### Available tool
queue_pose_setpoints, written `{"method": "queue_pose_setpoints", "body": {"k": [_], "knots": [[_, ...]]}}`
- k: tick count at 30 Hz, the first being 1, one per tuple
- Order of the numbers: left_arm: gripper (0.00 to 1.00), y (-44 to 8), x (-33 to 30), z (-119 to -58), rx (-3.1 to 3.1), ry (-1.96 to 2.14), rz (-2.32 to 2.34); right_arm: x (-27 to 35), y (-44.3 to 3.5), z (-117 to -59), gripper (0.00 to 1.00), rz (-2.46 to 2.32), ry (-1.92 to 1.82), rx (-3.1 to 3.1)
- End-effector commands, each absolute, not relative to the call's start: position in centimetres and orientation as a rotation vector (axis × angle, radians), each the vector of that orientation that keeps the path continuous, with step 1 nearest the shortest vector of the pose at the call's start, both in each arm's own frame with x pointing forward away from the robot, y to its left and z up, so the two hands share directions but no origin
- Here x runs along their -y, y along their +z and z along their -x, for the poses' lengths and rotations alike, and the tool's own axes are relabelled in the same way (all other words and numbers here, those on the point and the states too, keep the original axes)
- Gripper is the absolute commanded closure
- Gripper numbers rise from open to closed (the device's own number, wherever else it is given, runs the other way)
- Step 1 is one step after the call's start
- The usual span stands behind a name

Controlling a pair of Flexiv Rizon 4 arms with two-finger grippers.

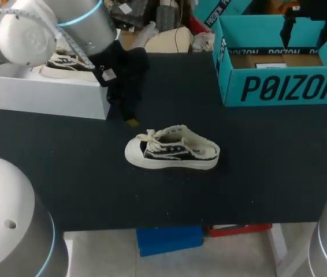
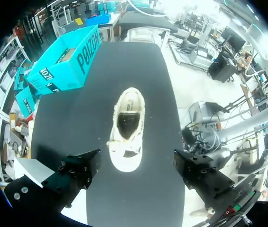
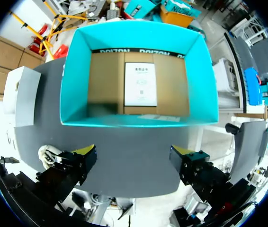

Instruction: Take the shoe out of the shoebox, open the shoe tongue, remove and reinsert the insole, then place the shoe into the shoebox

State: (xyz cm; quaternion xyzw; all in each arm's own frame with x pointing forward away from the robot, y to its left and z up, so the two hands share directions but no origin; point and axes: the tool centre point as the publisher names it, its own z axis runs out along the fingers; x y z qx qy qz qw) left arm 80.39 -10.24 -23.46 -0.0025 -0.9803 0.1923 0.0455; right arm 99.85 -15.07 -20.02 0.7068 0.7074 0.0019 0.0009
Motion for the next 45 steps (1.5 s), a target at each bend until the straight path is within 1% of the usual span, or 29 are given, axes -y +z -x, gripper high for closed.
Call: {"method": "queue_pose_setpoints", "body": {"k": [1,18,20,21,22,24,26,28,45], "knots": [[0.0,-24.3,5.8,-79.9,2.873,1.007,0.014,15.0,-20.0,-99.9,0.0,-2.22,0.003,-2.221],[0.0,-24.3,5.6,-79.9,2.842,1.028,0.034,15.0,-20.0,-99.9,0.0,-2.22,0.003,-2.221],[0.0,-24.3,5.6,-79.9,2.842,1.028,0.034,11.5,-18.6,-100.7,0.0,-1.972,-0.011,-2.417],[0.0,-24.3,5.6,-79.9,2.842,1.028,0.034,8.2,-17.8,-100.1,0.0,-1.78,-0.012,-2.553],[0.0,-24.3,5.6,-79.9,2.842,1.028,0.034,6.3,-17.4,-99.1,0.0,-1.676,0.01,-2.629],[0.0,-24.3,5.6,-79.9,2.842,1.028,0.034,1.4,-16.7,-95.4,0.0,-1.427,0.071,-2.776],[0.0,-24.3,5.6,-79.9,2.842,1.028,0.034,-2.8,-17.0,-90.4,0.0,-1.134,0.018,-2.871],[0.0,-24.3,5.6,-79.9,2.842,1.028,0.034,-6.5,-17.6,-84.9,0.0,-0.998,0.047,-2.88],[0.0,-24.3,5.6,-79.9,2.842,1.028,0.034,-6.5,-17.6,-84.9,0.0,-0.998,0.047,-2.88]]}}
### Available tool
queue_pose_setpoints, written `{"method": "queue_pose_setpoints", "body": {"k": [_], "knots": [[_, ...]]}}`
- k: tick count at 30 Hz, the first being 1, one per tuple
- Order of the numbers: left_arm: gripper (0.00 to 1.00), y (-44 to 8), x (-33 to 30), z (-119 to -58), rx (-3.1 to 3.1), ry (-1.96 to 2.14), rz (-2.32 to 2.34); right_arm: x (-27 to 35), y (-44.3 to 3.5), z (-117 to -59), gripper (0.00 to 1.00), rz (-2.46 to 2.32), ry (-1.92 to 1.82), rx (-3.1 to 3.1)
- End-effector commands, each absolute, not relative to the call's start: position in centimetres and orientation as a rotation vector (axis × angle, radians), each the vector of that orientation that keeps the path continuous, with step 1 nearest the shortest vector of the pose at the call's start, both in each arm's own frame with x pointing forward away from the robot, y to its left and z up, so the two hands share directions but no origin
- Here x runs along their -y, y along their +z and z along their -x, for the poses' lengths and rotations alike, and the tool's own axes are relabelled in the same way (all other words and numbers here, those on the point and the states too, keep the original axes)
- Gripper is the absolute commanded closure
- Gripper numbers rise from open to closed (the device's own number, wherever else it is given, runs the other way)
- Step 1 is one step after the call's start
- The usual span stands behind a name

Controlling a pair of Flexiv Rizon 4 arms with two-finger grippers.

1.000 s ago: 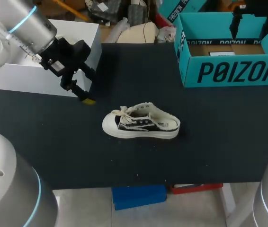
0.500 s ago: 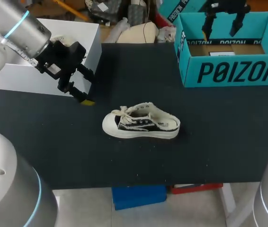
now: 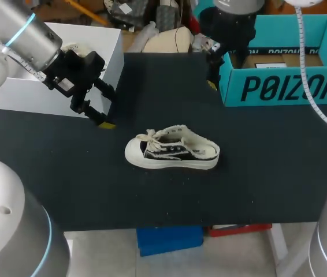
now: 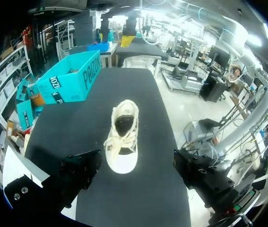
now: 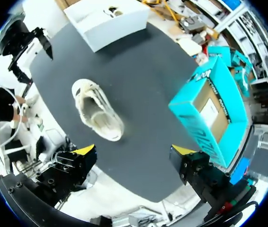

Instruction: Take the shoe out of the shoebox, open the shoe tongue, remove and reinsert the insole, then place the shoe into the shoebox

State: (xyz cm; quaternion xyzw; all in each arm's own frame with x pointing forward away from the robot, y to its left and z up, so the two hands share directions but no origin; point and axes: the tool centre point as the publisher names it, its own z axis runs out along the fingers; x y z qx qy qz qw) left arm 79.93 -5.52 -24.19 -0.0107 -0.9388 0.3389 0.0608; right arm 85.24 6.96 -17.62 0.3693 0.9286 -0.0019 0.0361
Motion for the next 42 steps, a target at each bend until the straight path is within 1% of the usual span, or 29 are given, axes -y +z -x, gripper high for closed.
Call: {"method": "queue_pose_setpoints", "body": {"k": [1,34,36,37,38,42], "knots": [[0.0,-24.3,5.6,-79.9,2.842,1.028,0.034,-6.5,-17.6,-84.9,0.0,-0.998,0.047,-2.88],[0.0,-24.3,5.6,-79.9,2.842,1.028,0.034,-6.5,-17.6,-84.9,0.0,-0.998,0.047,-2.88],[0.0,-24.3,5.6,-79.9,2.842,1.028,0.034,-7.4,-17.6,-82.9,0.0,-0.88,0.119,-2.946],[0.0,-24.3,5.6,-79.9,2.842,1.028,0.034,-7.8,-17.6,-82.0,0.0,-0.747,0.158,-2.983],[0.0,-24.3,5.6,-79.9,2.842,1.028,0.034,-8.1,-17.5,-81.1,0.0,-0.663,0.247,-3.003],[0.0,-24.3,5.6,-79.9,2.842,1.028,0.034,-7.9,-18.1,-78.3,0.0,-0.4,0.469,-3.046]]}}
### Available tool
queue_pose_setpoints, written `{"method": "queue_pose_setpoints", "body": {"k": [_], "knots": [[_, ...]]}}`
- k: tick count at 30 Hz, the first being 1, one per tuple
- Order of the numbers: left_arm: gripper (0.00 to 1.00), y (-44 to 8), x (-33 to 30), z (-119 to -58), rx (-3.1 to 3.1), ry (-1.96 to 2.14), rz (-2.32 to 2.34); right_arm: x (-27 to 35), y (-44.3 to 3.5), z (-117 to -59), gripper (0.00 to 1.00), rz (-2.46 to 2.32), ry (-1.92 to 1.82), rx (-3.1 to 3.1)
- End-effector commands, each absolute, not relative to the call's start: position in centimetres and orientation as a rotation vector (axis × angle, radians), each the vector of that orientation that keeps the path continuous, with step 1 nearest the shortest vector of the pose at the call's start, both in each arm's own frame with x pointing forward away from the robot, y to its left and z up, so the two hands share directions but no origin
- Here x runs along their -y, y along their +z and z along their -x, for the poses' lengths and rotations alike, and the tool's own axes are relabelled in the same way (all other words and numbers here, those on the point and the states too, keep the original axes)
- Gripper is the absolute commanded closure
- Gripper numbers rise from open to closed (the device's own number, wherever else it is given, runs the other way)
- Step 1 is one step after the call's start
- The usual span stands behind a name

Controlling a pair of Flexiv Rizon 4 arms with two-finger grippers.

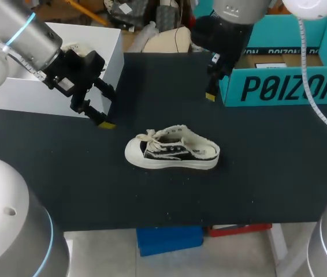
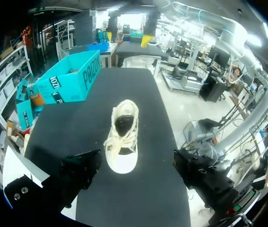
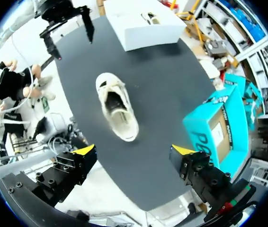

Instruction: Take the shoe out of the shoebox, open the shoe tongue, remove and reinsert the insole, then place the shoe into the shoebox

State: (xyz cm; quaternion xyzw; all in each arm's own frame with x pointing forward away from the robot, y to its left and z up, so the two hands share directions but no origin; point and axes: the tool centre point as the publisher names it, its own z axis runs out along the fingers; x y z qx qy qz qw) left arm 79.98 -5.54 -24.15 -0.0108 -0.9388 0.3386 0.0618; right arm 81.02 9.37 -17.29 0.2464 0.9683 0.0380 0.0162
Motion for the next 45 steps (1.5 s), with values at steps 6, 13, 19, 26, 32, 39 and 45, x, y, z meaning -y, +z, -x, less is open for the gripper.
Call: {"method": "queue_pose_setpoints", "body": {"k": [6,13,19,26,32,39,45], "knots": [[0.0,-24.3,5.6,-79.9,2.842,1.028,0.034,-7.8,-19.2,-76.9,0.0,-0.204,0.613,-3.065],[0.0,-24.3,5.6,-79.9,2.842,1.028,0.034,-7.8,-19.2,-76.9,0.0,-0.204,0.613,-3.065],[0.0,-24.3,5.6,-79.9,2.842,1.028,0.034,-7.8,-19.2,-76.9,0.0,-0.204,0.613,-3.065],[0.0,-24.3,5.6,-79.9,2.842,1.028,0.034,-7.5,-22.2,-78.8,0.0,-0.142,0.839,-2.877],[0.0,-24.3,5.6,-79.9,2.842,1.028,0.034,-7.8,-24.5,-79.6,0.0,-0.092,1.039,-2.856],[0.0,-24.3,5.6,-79.9,2.842,1.028,0.034,-8.5,-27.8,-80.5,0.0,-0.019,1.297,-2.839],[0.0,-24.3,5.6,-79.9,2.842,1.028,0.034,-9.3,-30.2,-81.0,0.0,-0.007,1.437,-2.79]]}}
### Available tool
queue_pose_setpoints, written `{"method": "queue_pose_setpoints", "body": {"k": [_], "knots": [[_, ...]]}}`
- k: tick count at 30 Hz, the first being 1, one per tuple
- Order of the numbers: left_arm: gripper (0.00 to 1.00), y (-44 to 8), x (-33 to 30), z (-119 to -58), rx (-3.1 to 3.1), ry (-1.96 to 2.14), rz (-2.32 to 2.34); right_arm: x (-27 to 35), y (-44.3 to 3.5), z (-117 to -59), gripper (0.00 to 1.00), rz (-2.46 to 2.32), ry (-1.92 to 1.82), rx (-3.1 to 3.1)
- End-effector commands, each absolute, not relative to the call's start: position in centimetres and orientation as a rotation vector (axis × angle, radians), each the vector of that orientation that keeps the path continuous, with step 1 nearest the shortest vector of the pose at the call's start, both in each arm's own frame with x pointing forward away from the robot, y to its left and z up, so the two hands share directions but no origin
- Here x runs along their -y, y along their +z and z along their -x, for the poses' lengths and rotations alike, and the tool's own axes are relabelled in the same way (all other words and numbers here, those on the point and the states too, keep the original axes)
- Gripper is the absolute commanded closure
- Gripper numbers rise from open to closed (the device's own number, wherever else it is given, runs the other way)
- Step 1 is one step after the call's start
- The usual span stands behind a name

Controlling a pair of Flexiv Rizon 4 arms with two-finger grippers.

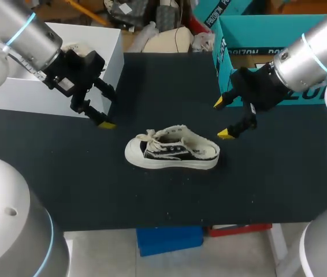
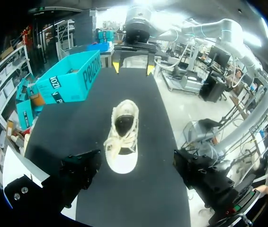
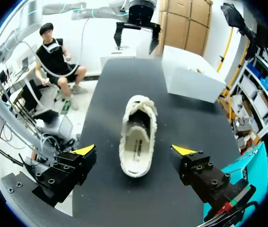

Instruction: Take the shoe out of the shoebox, open the shoe tongue, remove and reinsert the insole, then place the shoe into the shoebox

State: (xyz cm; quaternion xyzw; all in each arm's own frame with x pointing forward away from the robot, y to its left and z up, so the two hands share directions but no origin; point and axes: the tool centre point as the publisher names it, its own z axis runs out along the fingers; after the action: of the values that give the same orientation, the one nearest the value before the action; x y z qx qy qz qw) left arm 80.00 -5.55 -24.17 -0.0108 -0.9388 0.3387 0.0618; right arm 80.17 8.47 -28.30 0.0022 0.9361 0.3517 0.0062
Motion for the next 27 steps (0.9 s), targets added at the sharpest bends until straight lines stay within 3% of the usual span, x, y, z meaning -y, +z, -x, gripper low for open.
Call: {"method": "queue_pose_setpoints", "body": {"k": [1,27], "knots": [[0.0,-24.3,5.6,-79.9,2.842,1.028,0.034,-9.3,-30.5,-81.0,0.0,-0.016,1.456,-2.778],[0.0,-24.3,5.6,-79.9,2.842,1.028,0.034,-9.4,-36.8,-81.2,0.0,-0.266,1.396,-2.694]]}}
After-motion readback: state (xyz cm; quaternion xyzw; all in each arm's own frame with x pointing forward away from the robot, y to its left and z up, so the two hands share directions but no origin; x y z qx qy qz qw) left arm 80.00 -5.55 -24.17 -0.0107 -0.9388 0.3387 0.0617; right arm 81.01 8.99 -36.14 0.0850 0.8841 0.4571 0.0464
